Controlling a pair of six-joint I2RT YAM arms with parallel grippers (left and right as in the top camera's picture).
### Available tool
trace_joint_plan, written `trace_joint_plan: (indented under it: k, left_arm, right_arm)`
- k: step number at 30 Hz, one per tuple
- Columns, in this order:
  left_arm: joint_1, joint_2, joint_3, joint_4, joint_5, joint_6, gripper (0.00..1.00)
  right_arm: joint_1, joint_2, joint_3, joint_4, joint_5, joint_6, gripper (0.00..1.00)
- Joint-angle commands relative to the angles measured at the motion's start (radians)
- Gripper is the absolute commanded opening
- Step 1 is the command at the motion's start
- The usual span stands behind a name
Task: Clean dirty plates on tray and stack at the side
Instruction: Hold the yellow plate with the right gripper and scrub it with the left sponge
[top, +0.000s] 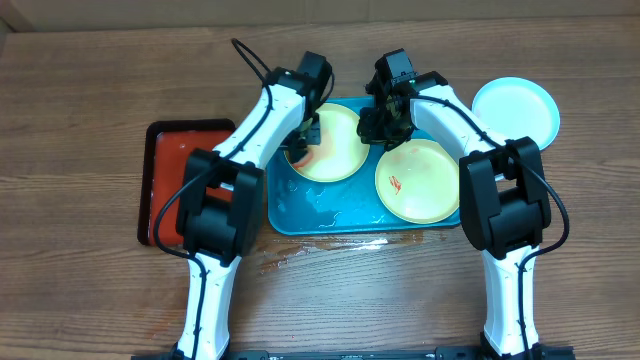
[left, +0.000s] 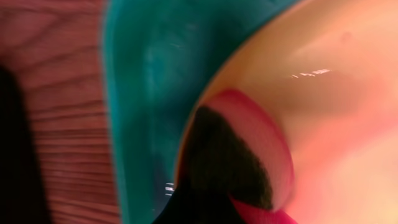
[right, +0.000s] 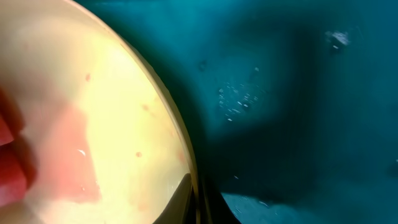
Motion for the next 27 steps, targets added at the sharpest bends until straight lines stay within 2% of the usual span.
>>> trace_joint_plan:
  k: [1,3,5,8,10,18,27]
  left_arm:
    - [0.036,0.027,0.093,-0.042,-0.087,0.017,0.04]
    - [0.039,0.027,0.149,-0.066,0.008,0.025,0.04]
    - [0.039,0.027,0.197,-0.063,0.164,0.063,0.04]
    - [0.039,0.027,0.217,-0.008,0.433,0.117,0.04]
    - [0.036,0.031,0.211,0.037,0.529,0.122,0.04]
    - [-0.001,0.05,0.143,0.105,0.517,0.083,0.04]
    - [-0.003,0.051,-0.045,0.193,0.373,0.081,0.04]
  right_arm:
    - [-0.006,0.015,-0.034,0.004,0.049,-0.008,0.04]
    - [-0.006,0.015,-0.034,0.004,0.049,-0.008,0.04]
    - [-0.006,0.015,-0.034,0.003,0.049,-0.008,0.04]
    - [-0.006,0.015,-0.034,0.004,0.049,-0.008,0.04]
    - [-0.006,0.015,-0.034,0.006,0.049,-0.008,0.04]
    - [-0.006,0.015,-0.034,0.007,0.048,-0.007,0.04]
    - [-0.006,0.015,-0.034,0.006,0.048,-0.007,0.04]
